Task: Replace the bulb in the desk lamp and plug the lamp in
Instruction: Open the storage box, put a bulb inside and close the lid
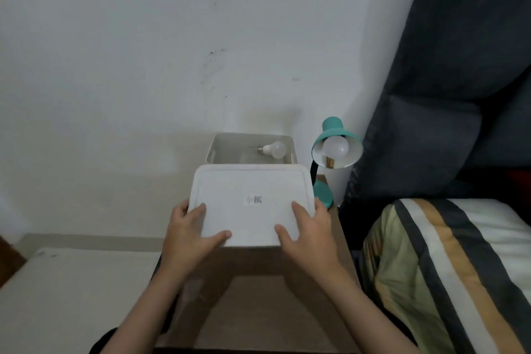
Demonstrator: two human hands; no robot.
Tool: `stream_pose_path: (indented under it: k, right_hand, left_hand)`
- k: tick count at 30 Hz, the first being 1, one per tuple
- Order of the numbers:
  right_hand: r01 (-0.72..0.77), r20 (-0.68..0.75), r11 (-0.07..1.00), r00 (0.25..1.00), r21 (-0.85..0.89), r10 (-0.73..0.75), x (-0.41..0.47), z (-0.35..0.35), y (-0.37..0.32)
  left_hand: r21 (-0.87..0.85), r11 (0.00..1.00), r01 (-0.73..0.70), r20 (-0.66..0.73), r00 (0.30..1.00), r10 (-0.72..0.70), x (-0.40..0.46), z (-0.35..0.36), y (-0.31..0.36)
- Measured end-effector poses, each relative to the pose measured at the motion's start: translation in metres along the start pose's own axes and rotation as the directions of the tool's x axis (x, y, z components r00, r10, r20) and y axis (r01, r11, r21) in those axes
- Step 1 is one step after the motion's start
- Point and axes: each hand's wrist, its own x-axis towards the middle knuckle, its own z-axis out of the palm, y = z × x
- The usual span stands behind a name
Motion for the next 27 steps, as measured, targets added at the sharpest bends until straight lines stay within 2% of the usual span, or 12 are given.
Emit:
stream_pose_path:
  k: [6, 15, 27]
  right_hand:
    - [0.012, -0.015, 1.000, 1.000, 0.009, -0.012, 0.082, 0.007, -0.019]
    - [-0.102, 0.073, 0.995, 0.992, 0.013, 0.101, 0.180, 0.036, -0.024]
    - [-0.195, 0.082, 0.979, 0.976, -0.062, 0.200, 0.213, 0.057, -0.006]
  left_hand:
    - [0.041, 0.999, -0.012, -0.001, 1.000, 0.012, 0.084, -0.002, 0.012]
    - [0.046, 0.998, 0.034, 0.081, 0.996, -0.038, 0.191, 0.026, 0.015]
    - [0.104, 0.994, 0.021, 0.127, 0.991, -0.034, 0.216, 0.062, 0.007]
